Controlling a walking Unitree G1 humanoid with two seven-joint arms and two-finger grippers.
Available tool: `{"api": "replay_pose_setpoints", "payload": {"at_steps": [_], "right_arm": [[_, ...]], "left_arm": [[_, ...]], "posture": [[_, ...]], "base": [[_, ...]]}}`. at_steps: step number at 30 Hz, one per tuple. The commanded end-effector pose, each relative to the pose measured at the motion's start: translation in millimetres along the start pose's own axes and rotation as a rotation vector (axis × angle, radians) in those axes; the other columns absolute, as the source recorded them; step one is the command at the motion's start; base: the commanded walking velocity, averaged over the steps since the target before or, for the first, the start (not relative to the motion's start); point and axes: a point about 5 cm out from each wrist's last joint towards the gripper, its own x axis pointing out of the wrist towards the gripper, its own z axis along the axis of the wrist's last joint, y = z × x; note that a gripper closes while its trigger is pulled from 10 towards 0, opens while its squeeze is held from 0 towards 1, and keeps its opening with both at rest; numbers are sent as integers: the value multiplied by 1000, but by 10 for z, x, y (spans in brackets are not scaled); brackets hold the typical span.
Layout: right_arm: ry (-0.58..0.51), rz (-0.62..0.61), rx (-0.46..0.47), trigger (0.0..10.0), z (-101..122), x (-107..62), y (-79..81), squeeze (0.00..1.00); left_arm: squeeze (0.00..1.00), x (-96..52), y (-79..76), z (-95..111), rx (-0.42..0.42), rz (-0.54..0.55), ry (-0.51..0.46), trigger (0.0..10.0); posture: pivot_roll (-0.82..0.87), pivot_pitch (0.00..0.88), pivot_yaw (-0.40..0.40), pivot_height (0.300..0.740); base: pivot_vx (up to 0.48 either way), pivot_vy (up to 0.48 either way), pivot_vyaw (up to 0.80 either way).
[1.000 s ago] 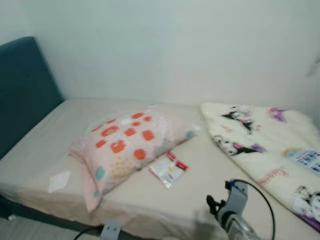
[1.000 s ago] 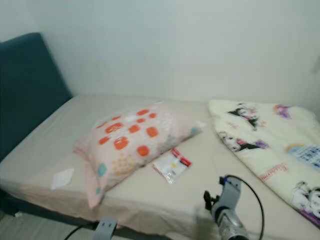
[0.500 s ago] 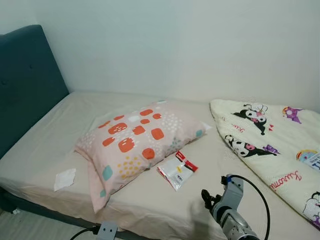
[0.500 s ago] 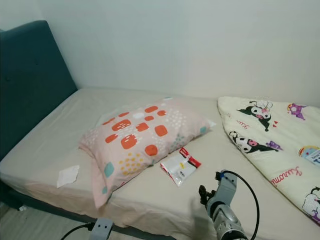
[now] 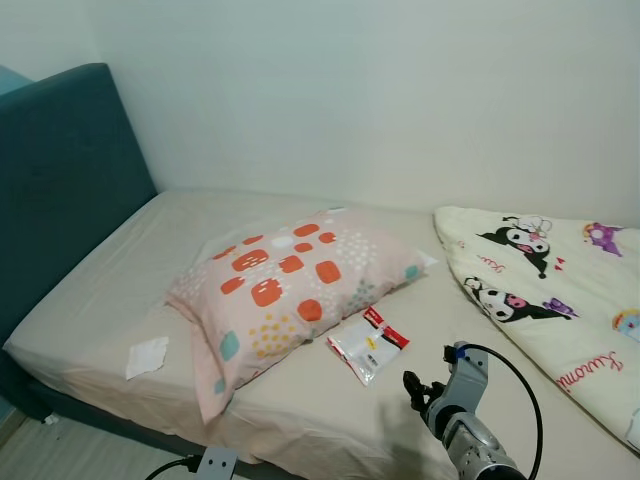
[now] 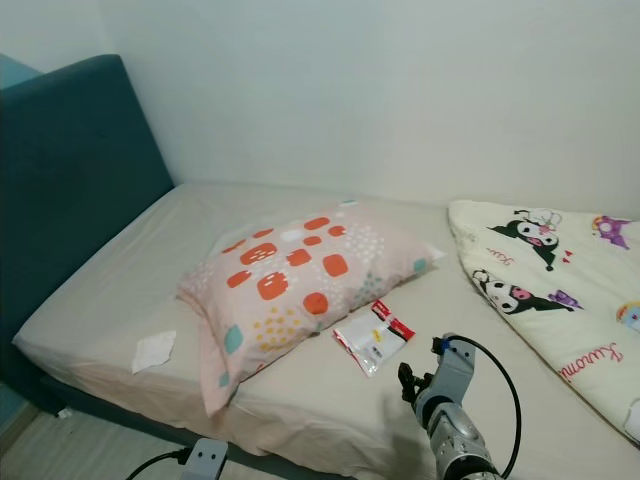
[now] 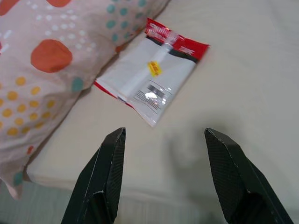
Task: Clean up the room
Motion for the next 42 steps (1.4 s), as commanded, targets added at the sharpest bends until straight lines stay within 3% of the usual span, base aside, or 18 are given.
{"api": "replay_pose_setpoints", "payload": {"at_steps": [1, 14, 20, 28, 35, 42], "right_arm": [[-14, 2, 18, 10000, 12, 5, 15, 0], [-28, -37, 48, 10000, 32, 4, -17, 0], [-20, -98, 73, 10000, 31, -2, -75, 0], [-11, -150, 64, 10000, 26, -15, -132, 0], [17, -224, 62, 10000, -11, -44, -226, 0], [-2, -219, 85, 10000, 73, -18, -211, 0]], "left_arm": [[0, -2, 25, -10, 4, 6, 7, 10000], [0, -1, 29, 1, -3, 6, 3, 10000], [0, 0, 19, 3, 3, -9, 7, 10000], [0, 1, 9, 1, 3, -17, 12, 10000], [0, 0, 2, -12, -27, -10, 16, 10000], [0, 0, -2, -17, -36, -12, 17, 10000]], "posture": [[-46, 0, 14, 740], [-44, 0, 17, 740], [-45, 0, 18, 740], [-49, 0, 18, 740], [-49, 0, 15, 740], [-49, 0, 13, 740]], "base": [[0, 0, 781], [0, 0, 780], [0, 0, 0], [0, -480, 0], [0, 0, 0], [0, 0, 0]]}}
